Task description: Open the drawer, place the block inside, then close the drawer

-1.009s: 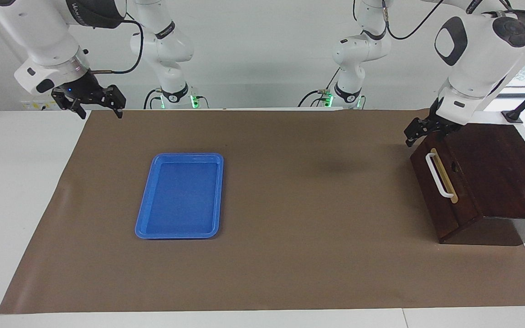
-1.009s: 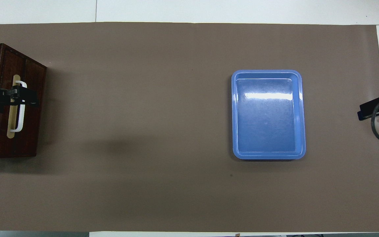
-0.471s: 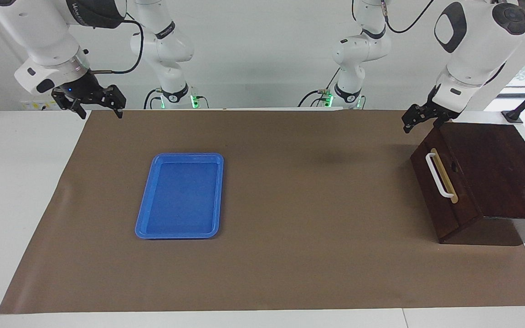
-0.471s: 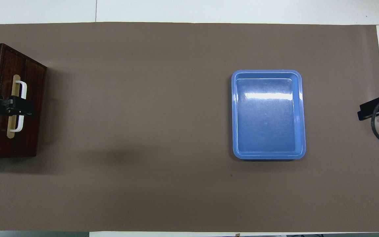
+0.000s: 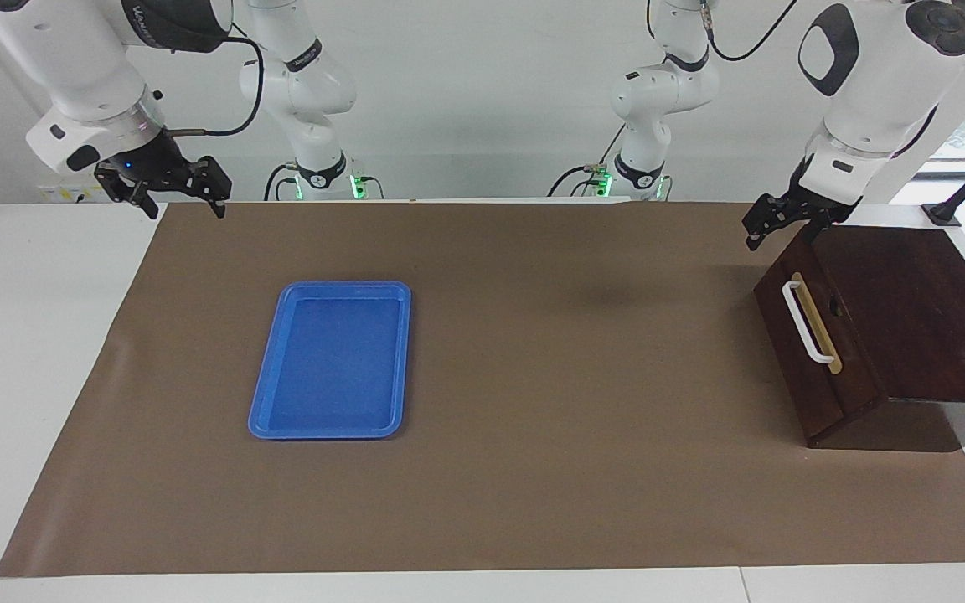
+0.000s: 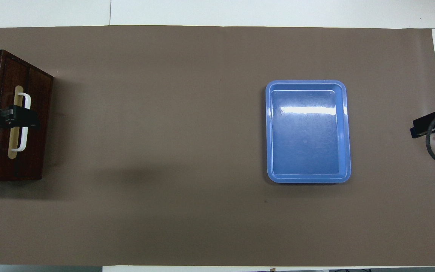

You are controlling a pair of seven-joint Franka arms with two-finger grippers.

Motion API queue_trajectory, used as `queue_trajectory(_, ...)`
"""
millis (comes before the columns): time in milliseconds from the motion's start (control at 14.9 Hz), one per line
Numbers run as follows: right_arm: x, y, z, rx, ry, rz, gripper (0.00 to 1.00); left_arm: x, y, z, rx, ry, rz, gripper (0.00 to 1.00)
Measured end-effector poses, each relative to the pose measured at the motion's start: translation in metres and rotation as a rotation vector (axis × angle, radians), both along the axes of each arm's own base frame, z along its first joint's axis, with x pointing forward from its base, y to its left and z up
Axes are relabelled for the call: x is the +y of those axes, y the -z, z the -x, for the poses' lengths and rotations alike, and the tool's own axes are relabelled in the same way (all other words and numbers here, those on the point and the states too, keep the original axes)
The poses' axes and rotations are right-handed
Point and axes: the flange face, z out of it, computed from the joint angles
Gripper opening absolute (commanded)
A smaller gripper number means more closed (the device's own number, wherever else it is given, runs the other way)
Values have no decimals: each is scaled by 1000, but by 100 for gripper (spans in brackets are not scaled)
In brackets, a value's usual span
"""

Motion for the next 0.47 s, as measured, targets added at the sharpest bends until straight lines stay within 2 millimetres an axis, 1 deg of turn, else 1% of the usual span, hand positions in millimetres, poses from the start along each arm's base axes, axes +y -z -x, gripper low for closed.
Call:
queue_trajectory(269,0,1,0,2,-1,0,100,-1,-1,0,-6,4,5,100)
queue_trajectory(471,1,2,0,3,-1,0,100,11,-2,-1,-8,-13,12,100)
